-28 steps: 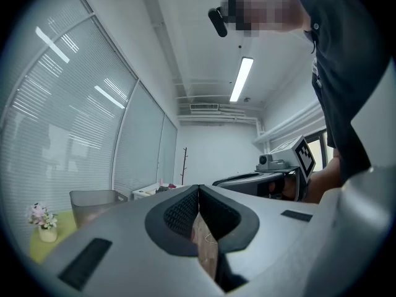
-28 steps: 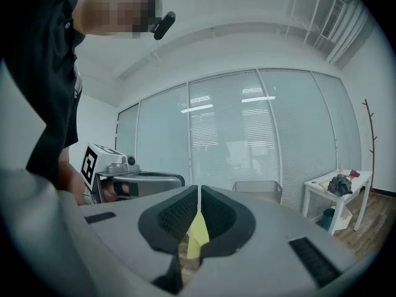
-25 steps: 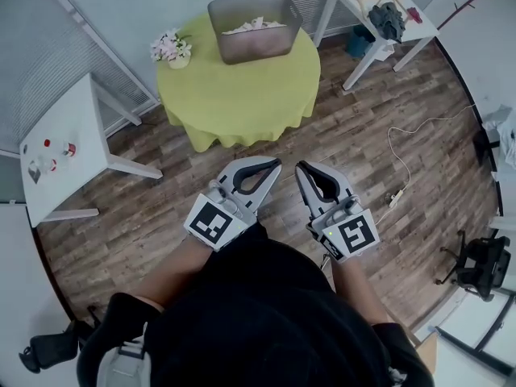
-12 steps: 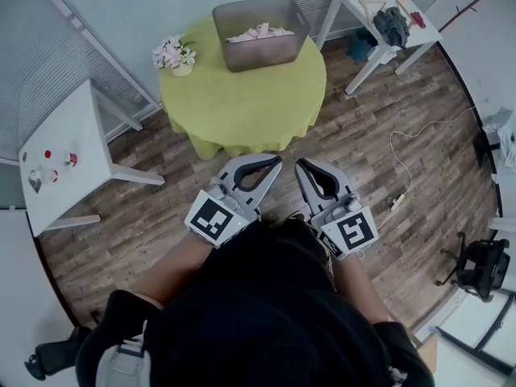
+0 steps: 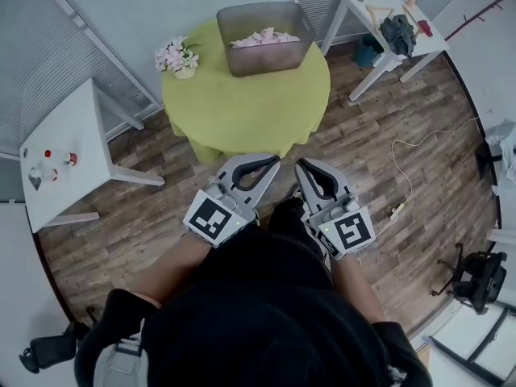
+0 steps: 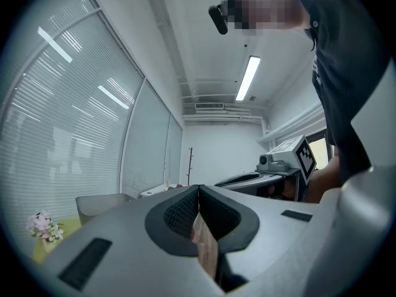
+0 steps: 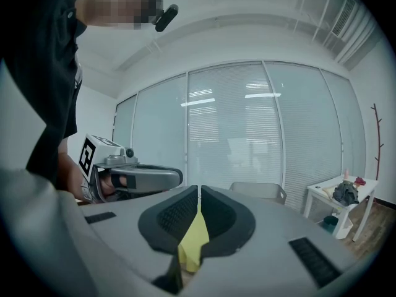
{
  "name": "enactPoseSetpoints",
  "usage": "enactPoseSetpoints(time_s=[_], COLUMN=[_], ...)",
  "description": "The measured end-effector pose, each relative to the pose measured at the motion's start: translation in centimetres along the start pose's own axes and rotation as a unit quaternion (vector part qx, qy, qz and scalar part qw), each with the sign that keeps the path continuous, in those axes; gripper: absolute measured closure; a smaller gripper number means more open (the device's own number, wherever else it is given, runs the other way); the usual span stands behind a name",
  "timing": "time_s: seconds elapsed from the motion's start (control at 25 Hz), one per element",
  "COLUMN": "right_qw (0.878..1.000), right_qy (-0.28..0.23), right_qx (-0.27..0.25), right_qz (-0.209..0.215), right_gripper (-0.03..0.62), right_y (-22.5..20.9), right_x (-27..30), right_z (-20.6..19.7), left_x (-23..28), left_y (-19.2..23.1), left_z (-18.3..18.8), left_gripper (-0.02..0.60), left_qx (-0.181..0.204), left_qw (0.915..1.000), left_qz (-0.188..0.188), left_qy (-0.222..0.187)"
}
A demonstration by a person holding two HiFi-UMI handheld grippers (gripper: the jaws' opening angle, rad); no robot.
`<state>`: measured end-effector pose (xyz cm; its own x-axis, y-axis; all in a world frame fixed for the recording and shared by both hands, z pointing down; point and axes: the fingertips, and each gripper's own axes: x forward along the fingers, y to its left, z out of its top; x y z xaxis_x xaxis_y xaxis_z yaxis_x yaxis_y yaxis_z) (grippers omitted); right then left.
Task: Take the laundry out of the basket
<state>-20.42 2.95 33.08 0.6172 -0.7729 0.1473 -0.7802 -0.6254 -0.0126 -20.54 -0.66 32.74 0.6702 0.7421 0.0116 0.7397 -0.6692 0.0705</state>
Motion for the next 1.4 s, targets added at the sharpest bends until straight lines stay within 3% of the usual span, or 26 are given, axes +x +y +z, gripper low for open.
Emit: enactPoseSetpoints(time_s=[0.36,1.2,1.4], right_qw=[1.000,0.995,0.992], right_qy=[-0.003,-0.030,-0.034], right_qx=[0.014,0.029,0.043], right_qz=[0.010,0.091,0.115], right_gripper=[0.560,0.562,0.562], right_y=[-6.0,-24.1,-27.7], right_x=[1.6,3.6,3.2], right_z=[-0.4,1.2,1.0], left_x=[5.1,22.5,26.2], left_y=[2.5,6.9,6.8], left_z=[-0.6,0.6,0.6], left_gripper=[0.571,0.571,0.571], left_qx=[-0.003,0.018,0.007], left_qw=[0.9998,0.9959,0.9949], left_qz=[0.011,0.082,0.094], left_qy=[0.015,0.033,0.036])
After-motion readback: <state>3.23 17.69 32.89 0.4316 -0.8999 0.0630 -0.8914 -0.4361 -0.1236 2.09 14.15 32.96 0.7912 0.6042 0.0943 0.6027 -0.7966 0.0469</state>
